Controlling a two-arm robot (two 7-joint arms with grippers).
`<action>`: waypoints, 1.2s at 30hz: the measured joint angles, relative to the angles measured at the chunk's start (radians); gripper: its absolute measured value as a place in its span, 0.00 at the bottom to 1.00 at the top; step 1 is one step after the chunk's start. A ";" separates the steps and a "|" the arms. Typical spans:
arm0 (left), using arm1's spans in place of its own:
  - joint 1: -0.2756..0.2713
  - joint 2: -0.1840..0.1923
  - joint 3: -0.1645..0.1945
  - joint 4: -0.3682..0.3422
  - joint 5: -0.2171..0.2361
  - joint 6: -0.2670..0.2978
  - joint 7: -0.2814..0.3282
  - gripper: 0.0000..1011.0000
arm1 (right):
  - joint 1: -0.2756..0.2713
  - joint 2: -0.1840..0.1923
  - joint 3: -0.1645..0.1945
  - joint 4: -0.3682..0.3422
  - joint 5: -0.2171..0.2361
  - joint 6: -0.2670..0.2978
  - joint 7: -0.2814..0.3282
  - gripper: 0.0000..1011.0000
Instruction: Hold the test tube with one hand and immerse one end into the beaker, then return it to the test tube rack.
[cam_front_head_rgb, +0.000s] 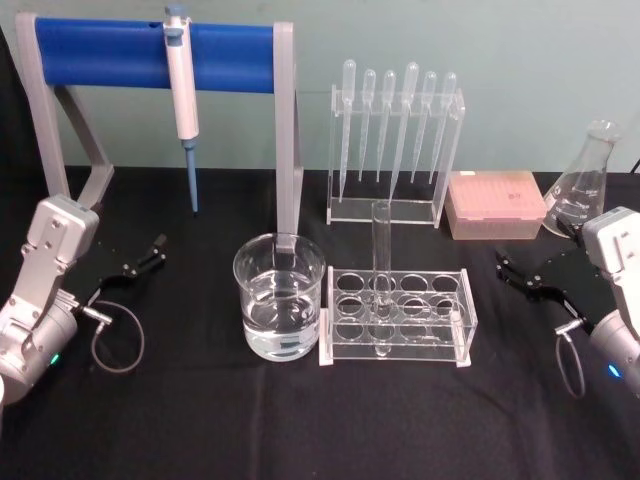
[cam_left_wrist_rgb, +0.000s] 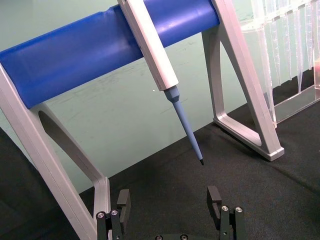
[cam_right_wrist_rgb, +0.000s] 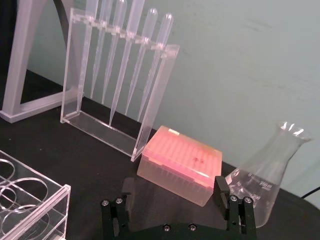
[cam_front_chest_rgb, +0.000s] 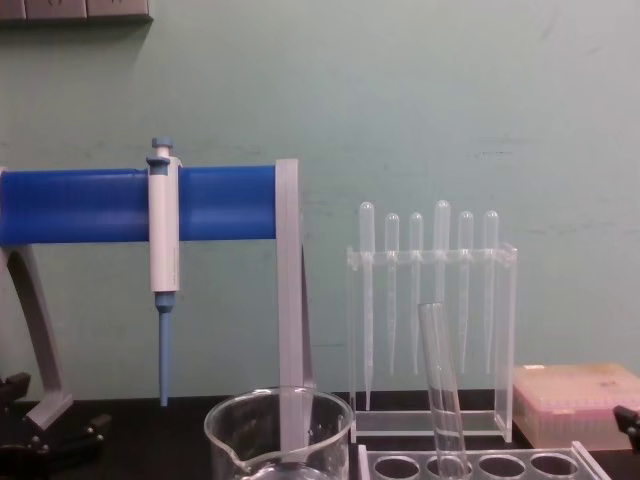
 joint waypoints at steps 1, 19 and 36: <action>0.000 0.000 0.000 0.000 0.000 0.000 0.000 0.99 | -0.005 0.003 0.004 -0.008 -0.002 -0.001 0.000 0.99; 0.000 0.000 0.000 0.000 0.000 0.000 0.000 0.99 | -0.218 0.124 0.073 -0.297 -0.003 -0.038 0.073 0.99; 0.000 0.000 0.000 0.000 0.000 0.000 0.000 0.99 | -0.026 -0.018 0.008 -0.258 0.159 0.120 0.339 0.99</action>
